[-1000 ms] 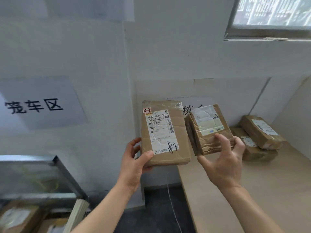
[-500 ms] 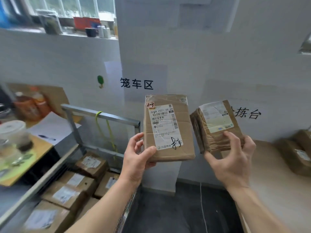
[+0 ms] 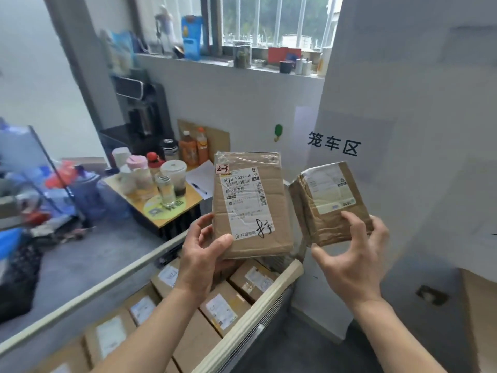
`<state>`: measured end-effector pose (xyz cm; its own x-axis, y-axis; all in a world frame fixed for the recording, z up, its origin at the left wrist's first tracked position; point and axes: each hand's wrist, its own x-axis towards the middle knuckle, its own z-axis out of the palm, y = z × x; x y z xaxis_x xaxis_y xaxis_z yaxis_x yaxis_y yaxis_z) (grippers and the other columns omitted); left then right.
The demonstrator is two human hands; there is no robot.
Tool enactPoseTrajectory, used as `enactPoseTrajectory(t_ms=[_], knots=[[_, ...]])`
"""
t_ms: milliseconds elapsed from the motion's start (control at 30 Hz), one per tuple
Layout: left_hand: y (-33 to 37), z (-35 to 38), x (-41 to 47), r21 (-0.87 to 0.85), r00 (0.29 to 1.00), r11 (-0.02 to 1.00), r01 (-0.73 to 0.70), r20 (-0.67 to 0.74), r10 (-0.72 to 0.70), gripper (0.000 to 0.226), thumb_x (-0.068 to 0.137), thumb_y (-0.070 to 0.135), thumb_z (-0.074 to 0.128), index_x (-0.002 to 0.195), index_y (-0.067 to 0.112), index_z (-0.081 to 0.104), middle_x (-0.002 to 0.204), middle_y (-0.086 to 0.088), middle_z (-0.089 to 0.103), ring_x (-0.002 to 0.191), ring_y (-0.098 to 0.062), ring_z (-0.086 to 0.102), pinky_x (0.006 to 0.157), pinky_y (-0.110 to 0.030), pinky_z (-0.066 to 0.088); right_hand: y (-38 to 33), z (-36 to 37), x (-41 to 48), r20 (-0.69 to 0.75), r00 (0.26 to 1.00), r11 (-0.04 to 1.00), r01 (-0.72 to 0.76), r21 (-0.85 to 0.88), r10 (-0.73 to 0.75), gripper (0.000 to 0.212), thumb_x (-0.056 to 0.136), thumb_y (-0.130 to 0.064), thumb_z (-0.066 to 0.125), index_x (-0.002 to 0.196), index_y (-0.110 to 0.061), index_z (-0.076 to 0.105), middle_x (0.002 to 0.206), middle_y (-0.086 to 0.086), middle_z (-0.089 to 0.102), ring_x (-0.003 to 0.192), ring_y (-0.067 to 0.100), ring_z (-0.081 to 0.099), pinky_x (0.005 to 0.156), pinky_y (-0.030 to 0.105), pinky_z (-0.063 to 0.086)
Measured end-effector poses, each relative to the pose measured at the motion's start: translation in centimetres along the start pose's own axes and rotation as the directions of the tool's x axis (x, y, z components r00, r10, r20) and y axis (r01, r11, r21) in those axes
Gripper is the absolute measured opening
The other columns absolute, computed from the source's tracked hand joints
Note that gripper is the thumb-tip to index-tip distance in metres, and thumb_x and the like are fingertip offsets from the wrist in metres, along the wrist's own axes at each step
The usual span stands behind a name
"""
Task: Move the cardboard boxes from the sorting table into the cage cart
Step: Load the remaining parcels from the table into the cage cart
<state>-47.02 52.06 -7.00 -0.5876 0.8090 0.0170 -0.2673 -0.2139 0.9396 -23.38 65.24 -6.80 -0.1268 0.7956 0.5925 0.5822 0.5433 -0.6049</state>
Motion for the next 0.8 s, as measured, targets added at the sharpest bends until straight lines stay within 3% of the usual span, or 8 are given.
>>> enactPoseTrajectory(t_ms=[133,300,433,667,800], knots=[[0.9,-4.1,-3.5,0.051,0.983,0.998,-0.043,-0.174,0.051,0.058,0.072,0.022,0.073,0.127,0.027,0.053,0.118,-0.012,0.068,0.096,-0.032,0.073,0.064,-0.040,0.061,-1.9,3.6,-0.9,0.114,0.991,0.988,0.054,0.142,-0.070,0.087,0.057,-0.021,0.094,0.132,-0.028,0.050,0.147,0.013,0.026,0.128,0.040,0.042,0.105,0.053,0.046],[1.6,-8.8,-7.4,0.127,0.941,0.991,-0.047,-0.328,0.087,0.058,0.068,0.032,0.076,0.123,0.031,0.058,0.119,-0.007,0.069,0.098,-0.031,0.073,0.077,-0.062,0.060,-5.8,7.3,-2.9,0.226,0.968,0.980,0.070,0.187,-0.113,0.083,0.059,-0.026,0.093,0.132,-0.030,0.053,0.151,0.009,0.026,0.127,0.042,0.046,0.095,0.043,0.046],[2.0,-12.8,-9.9,0.111,0.894,0.992,-0.061,-0.435,0.104,0.064,0.061,0.035,0.079,0.122,0.031,0.060,0.117,-0.006,0.070,0.096,-0.029,0.074,0.070,-0.047,0.062,-9.1,9.8,-4.7,0.308,0.938,0.969,0.090,0.230,-0.160,0.081,0.059,-0.028,0.093,0.130,-0.032,0.054,0.149,0.007,0.027,0.123,0.042,0.049,0.100,0.047,0.047],[2.5,-21.0,-13.2,0.090,0.818,0.994,-0.064,-0.565,0.104,0.066,0.058,0.038,0.081,0.122,0.035,0.061,0.122,-0.008,0.067,0.099,-0.034,0.072,0.077,-0.060,0.060,-16.0,14.2,-8.5,0.379,0.888,0.940,0.143,0.310,-0.261,0.080,0.057,-0.023,0.094,0.127,-0.030,0.055,0.144,0.007,0.029,0.125,0.036,0.045,0.101,0.048,0.047],[3.3,-26.5,-15.1,0.054,0.791,0.995,-0.086,-0.603,0.101,0.067,0.058,0.037,0.081,0.122,0.034,0.061,0.122,-0.008,0.068,0.099,-0.034,0.073,0.077,-0.061,0.060,-20.5,17.5,-11.8,0.433,0.851,0.931,0.156,0.331,-0.297,0.079,0.057,-0.022,0.093,0.127,-0.030,0.055,0.143,0.007,0.030,0.125,0.037,0.045,0.099,0.050,0.049]])
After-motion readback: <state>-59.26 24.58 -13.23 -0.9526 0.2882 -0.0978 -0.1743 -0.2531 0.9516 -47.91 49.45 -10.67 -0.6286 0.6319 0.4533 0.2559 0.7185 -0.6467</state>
